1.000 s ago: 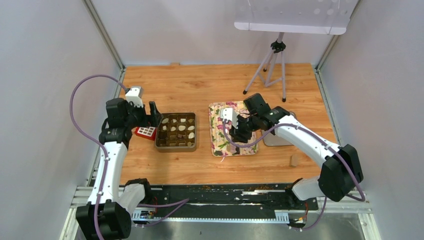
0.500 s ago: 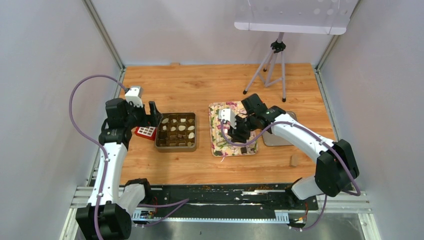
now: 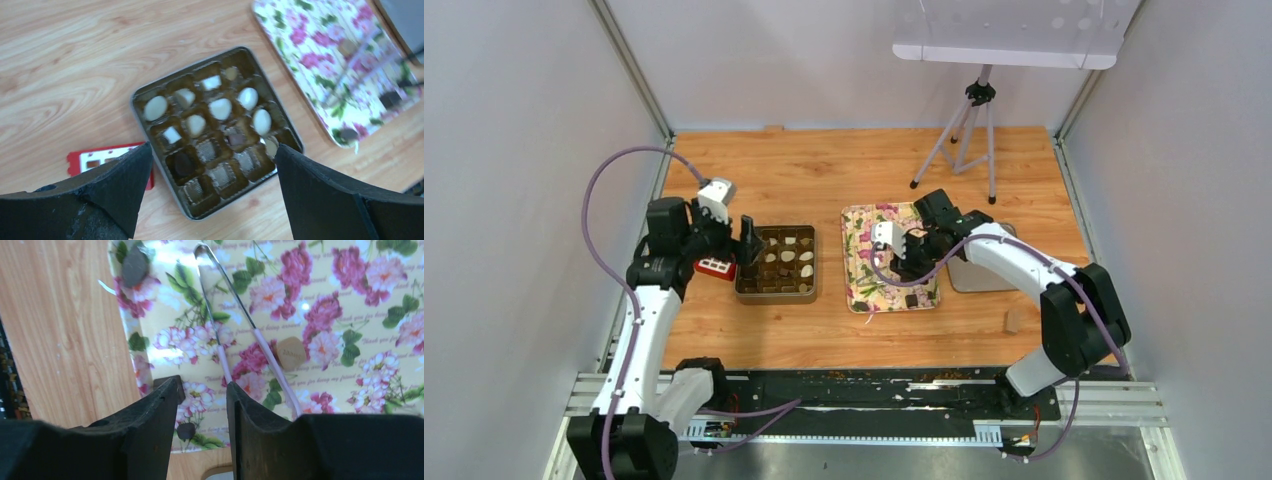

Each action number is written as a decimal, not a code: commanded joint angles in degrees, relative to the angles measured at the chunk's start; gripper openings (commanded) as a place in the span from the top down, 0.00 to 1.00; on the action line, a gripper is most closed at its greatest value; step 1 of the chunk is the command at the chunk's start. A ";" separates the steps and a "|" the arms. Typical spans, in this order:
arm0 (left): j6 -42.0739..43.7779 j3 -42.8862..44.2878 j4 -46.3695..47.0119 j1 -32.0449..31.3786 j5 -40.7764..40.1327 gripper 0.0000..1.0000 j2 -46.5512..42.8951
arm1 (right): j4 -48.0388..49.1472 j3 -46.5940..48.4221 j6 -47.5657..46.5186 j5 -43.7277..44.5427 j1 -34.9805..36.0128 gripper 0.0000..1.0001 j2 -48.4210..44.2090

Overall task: Pack the chocolate
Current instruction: Place the clamp on the plate, then pick up the clamp from the plate.

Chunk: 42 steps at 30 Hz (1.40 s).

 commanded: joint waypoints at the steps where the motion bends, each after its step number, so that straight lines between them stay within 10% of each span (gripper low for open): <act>1: 11.77 4.72 -5.20 -7.53 5.90 0.00 -0.73 | 2.44 2.51 -1.93 -0.28 -2.95 0.61 1.97; 13: 27.09 22.70 -8.06 -40.91 -9.78 0.00 29.37 | 9.89 4.96 21.17 -1.23 -15.33 0.59 -14.36; 28: 15.09 57.16 -3.06 -52.52 -12.85 0.32 69.85 | 12.25 -5.71 38.28 15.18 -18.41 0.59 -36.20; 42: 13.31 64.40 -4.01 -54.94 -15.73 0.70 80.25 | 8.07 -8.79 41.34 14.93 -21.96 0.60 -42.39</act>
